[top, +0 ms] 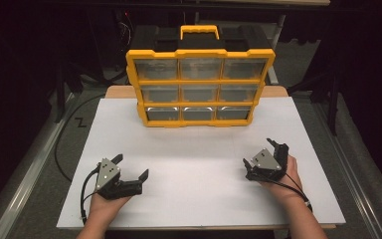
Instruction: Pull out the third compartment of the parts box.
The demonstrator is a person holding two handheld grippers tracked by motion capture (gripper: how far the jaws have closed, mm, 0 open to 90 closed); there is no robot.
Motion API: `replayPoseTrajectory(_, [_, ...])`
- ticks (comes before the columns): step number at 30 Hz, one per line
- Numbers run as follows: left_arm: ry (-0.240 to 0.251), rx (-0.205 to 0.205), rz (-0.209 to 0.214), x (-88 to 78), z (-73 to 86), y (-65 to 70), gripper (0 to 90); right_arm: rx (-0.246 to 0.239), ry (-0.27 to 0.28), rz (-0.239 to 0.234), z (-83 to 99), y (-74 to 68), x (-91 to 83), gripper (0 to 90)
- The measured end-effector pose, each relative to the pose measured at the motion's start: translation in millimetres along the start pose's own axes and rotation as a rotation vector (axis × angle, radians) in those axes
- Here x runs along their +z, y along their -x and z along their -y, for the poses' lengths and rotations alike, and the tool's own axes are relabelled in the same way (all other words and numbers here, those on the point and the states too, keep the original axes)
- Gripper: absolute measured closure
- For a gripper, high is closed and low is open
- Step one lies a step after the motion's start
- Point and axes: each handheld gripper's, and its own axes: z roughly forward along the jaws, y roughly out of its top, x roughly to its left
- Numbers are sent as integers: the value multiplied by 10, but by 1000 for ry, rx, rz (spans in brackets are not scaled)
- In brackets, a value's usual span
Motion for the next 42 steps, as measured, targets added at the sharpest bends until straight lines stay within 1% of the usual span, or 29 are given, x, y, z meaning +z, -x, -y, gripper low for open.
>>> replayPoseTrajectory(1, [0,0,0,0,0,0,5,0,0,0,0,0,0,13])
replayPoseTrajectory(2, [1,1,-2,-4,-1,-3,5,-11,-1,1,-6,-10,-2,13])
replayPoseTrajectory(4, [1,1,-3,-7,-1,-5,5,-44,-9,5,-22,-34,-7,13])
replayPoseTrajectory(5, [2,0,-3,-8,0,-3,5,-74,-16,12,-34,-59,-8,13])
replayPoseTrajectory(6, [3,1,-3,-10,-1,-2,5,-89,-17,13,-40,-66,-11,13])
replayPoseTrajectory(7, [4,2,-4,-10,0,0,5,-89,-17,13,-40,-66,-11,13])
replayPoseTrajectory(9, [1,3,-6,-3,2,0,5,-131,-19,20,-58,-81,-20,13])
replayPoseTrajectory(10, [-3,5,-8,0,2,-1,5,-141,-13,22,-73,-99,-22,13])
replayPoseTrajectory(11, [-3,4,-6,2,2,-1,5,-174,-15,28,-90,-112,-32,13])
replayPoseTrajectory(12, [-4,4,-3,4,2,1,5,-174,-15,28,-90,-112,-32,13])
replayPoseTrajectory(14, [-2,8,-3,1,2,7,5,-203,-17,33,-110,-136,-47,13])
replayPoseTrajectory(17, [6,3,-3,-7,0,7,5,-242,-15,44,-136,-163,-62,13])
replayPoseTrajectory(19, [5,4,-1,-8,1,6,5,-256,-11,49,-150,-190,-70,14])
replayPoseTrajectory(20, [5,4,-1,-7,1,6,5,-277,-12,44,-158,-194,-75,15])
replayPoseTrajectory(23, [7,5,-2,-6,0,5,5,-303,-12,58,-173,-224,-78,15])
replayPoseTrajectory(24, [8,3,-1,-8,0,5,5,-325,-16,59,-185,-237,-81,15])
replayPoseTrajectory(26, [8,4,-1,-9,0,4,5,-327,-14,57,-187,-246,-81,15])
replayPoseTrajectory(27, [10,4,-2,-12,-1,3,5,-336,-17,56,-192,-255,-84,15])
replayPoseTrajectory(28, [12,5,-3,-13,-3,1,5,-358,-17,64,-201,-260,-83,15])
replayPoseTrajectory(29, [15,3,-4,-13,-4,-1,5,-368,-19,63,-205,-267,-82,15])
replayPoseTrajectory(30, [16,2,-4,-13,-4,-2,5,-383,-22,75,-211,-286,-82,15])
replayPoseTrajectory(31, [15,2,-4,-12,-4,-2,5,-383,-22,75,-211,-286,-82,15])
replayPoseTrajectory(33, [13,3,-3,-12,-4,-2,5,-428,-20,85,-226,-285,-85,15])
replayPoseTrajectory(35, [16,3,-3,-13,-4,-1,5,-433,-26,88,-230,-307,-92,16])
replayPoseTrajectory(36, [15,3,-3,-12,-3,-2,5,-460,-19,95,-245,-306,-98,19])
replayPoseTrajectory(38, [14,5,-2,-11,-3,0,5,-465,-21,100,-252,-315,-101,20])
replayPoseTrajectory(41, [18,5,-2,-11,-4,3,5,-499,-29,104,-268,-335,-106,18])
replayPoseTrajectory(42, [18,5,-2,-11,-4,3,5,-499,-29,104,-268,-335,-106,18])
